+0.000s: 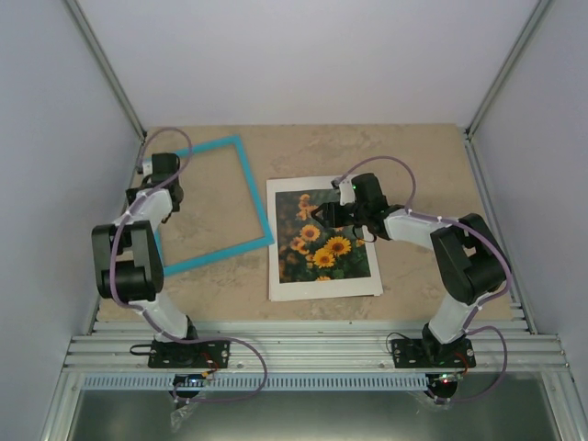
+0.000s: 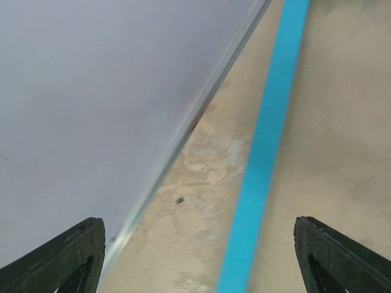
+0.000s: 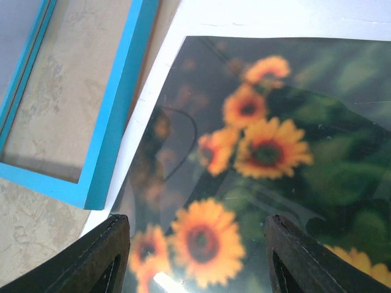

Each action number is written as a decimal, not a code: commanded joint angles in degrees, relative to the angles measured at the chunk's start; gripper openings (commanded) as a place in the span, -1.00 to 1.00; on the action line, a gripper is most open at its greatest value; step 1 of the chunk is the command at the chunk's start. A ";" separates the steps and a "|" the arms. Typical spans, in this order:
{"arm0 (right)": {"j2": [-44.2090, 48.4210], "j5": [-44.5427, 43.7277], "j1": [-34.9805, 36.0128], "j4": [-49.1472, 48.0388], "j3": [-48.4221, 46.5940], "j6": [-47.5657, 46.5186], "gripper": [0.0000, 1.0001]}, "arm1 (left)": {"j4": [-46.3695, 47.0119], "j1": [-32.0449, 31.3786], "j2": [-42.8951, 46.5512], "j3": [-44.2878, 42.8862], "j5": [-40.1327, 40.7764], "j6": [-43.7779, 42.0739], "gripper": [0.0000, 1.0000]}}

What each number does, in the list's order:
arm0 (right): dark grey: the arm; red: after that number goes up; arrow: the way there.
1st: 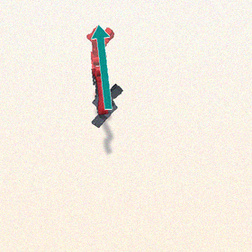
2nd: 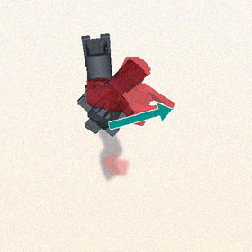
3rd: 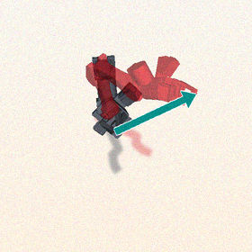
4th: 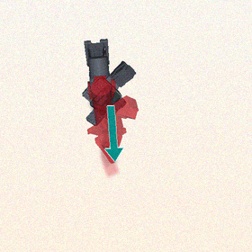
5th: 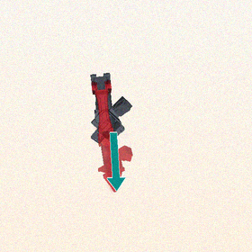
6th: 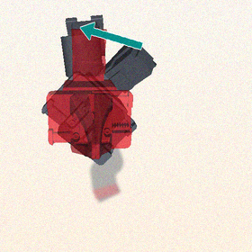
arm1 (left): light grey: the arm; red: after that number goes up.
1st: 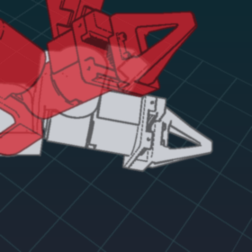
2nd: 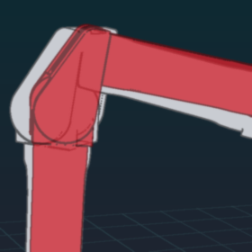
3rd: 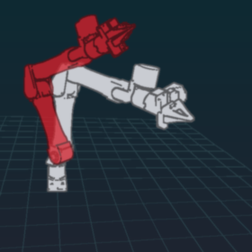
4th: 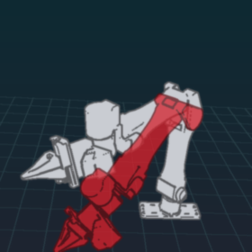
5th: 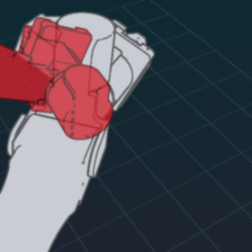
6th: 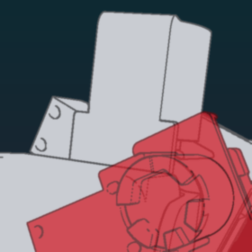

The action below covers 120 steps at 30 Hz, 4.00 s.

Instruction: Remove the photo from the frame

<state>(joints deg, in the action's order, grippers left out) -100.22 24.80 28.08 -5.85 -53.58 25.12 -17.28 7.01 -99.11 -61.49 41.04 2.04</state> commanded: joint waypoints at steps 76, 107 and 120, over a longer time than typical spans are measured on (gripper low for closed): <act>14.02 -22.75 8.22 17.29 6.15 -5.53 0.83 | 11.18 -38.68 36.64 32.28 -44.66 44.05 0.74; 23.61 -12.14 -1.88 20.00 21.78 -0.01 0.95 | 20.93 -44.21 22.16 33.18 -49.75 42.01 0.87; 25.98 -12.41 -1.86 20.48 20.01 -0.14 0.95 | 21.02 -44.80 21.61 30.79 -49.18 42.28 0.85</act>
<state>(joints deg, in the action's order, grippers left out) -75.22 11.42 26.20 15.05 -32.49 24.71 1.72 -37.23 -78.02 -28.67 -7.70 44.64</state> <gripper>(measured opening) 0.976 0.929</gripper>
